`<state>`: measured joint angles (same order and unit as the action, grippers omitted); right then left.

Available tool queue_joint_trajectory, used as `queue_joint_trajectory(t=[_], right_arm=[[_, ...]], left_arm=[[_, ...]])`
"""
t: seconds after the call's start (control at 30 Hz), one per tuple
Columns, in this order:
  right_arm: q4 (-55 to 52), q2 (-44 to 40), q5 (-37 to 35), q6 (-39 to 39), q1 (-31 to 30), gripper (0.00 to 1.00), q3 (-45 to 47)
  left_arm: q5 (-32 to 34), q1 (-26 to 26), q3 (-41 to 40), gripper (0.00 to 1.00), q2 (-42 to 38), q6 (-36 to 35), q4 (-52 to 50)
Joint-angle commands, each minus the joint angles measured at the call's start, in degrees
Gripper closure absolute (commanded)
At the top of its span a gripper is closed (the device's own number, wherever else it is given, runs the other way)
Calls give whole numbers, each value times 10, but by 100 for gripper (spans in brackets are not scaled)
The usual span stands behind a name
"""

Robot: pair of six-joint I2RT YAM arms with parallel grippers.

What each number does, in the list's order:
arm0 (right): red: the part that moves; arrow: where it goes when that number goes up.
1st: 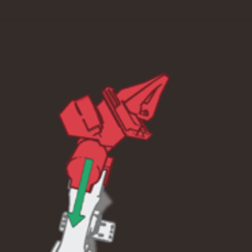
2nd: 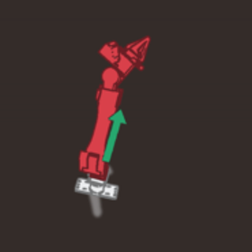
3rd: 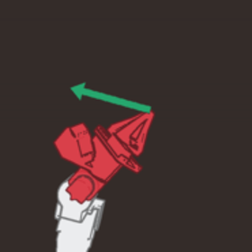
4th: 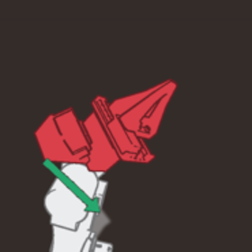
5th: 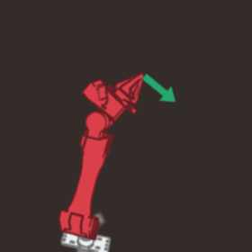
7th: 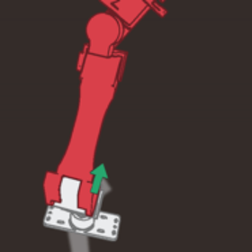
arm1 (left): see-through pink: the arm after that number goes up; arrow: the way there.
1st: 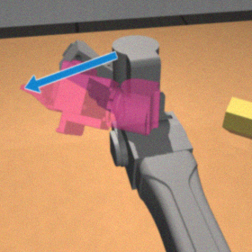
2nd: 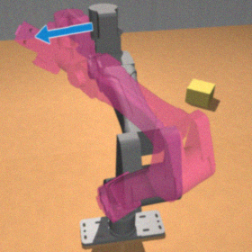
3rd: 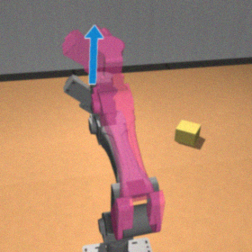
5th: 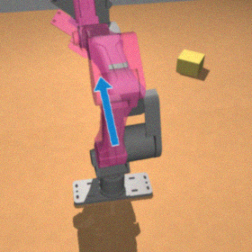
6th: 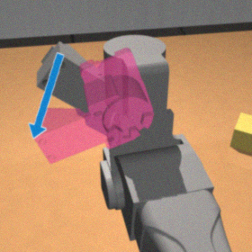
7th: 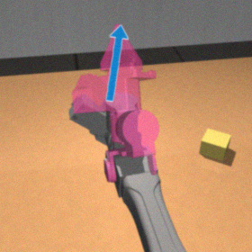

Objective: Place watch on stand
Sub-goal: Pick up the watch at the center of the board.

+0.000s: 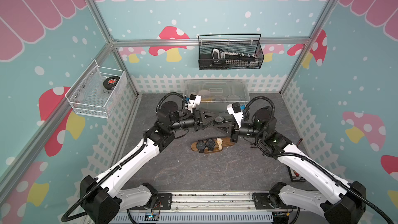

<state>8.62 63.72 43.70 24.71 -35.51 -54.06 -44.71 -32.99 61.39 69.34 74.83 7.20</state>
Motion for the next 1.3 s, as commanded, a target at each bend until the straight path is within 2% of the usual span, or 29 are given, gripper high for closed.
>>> queue_joint_trajectory(t=[0.0, 0.27, 0.53, 0.73, 0.8, 0.87, 1.13, 1.27], right_arm=[[37, 7, 32, 6, 1, 100, 2], [60, 0, 73, 30, 0, 100, 8], [91, 58, 165, 89, 6, 100, -30], [106, 72, 168, 99, 11, 100, -23], [109, 70, 166, 102, 14, 100, -19], [111, 66, 164, 103, 18, 100, -14], [133, 70, 171, 126, 30, 99, -10], [140, 72, 177, 139, 29, 81, -8]], left_arm=[[-17, 5, 7, 55, 0, 11, 20], [-17, 12, 16, 55, -5, -10, -16], [-12, 12, 17, 55, -20, -41, -53], [-6, 14, 29, 55, -32, -67, -88], [-6, 17, 33, 97, -35, -72, -96], [-5, 21, 33, 100, -38, -75, -100], [1, 28, 28, 100, -40, -80, -101], [8, 30, 28, 100, -40, -86, -102]])
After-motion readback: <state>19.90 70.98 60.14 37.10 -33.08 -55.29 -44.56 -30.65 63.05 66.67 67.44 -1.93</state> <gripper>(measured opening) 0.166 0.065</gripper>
